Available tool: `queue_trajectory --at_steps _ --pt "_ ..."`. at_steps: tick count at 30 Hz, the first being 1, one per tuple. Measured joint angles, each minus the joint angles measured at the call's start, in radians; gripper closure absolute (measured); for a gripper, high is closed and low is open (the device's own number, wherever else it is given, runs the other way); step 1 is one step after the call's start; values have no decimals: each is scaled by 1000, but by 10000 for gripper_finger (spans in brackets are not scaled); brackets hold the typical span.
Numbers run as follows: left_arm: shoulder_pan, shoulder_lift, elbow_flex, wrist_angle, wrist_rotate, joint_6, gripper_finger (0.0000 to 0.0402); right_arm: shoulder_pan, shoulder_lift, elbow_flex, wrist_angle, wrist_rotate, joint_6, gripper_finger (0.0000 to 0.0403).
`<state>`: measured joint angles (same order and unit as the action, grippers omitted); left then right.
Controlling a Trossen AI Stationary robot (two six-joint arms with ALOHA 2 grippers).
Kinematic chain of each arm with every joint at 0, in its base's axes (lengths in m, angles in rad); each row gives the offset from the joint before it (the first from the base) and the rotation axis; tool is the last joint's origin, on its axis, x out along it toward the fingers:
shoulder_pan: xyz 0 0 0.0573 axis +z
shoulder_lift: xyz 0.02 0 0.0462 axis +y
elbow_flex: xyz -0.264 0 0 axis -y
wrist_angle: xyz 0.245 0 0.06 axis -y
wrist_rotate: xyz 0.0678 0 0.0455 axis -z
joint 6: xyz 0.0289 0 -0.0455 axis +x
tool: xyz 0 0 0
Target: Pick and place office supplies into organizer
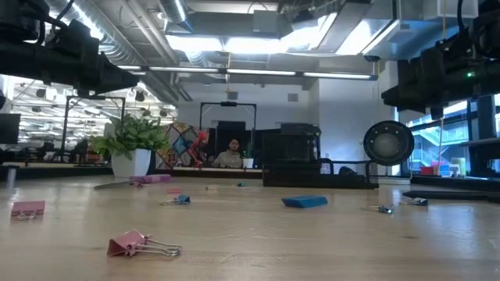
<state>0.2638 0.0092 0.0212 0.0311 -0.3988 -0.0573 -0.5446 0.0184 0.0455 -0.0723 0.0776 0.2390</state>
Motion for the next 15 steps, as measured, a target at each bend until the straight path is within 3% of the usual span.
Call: queue_trajectory --at_steps 15 --pt "0 0 0 0 0 0 309 0 0 0 0 0 20 270"
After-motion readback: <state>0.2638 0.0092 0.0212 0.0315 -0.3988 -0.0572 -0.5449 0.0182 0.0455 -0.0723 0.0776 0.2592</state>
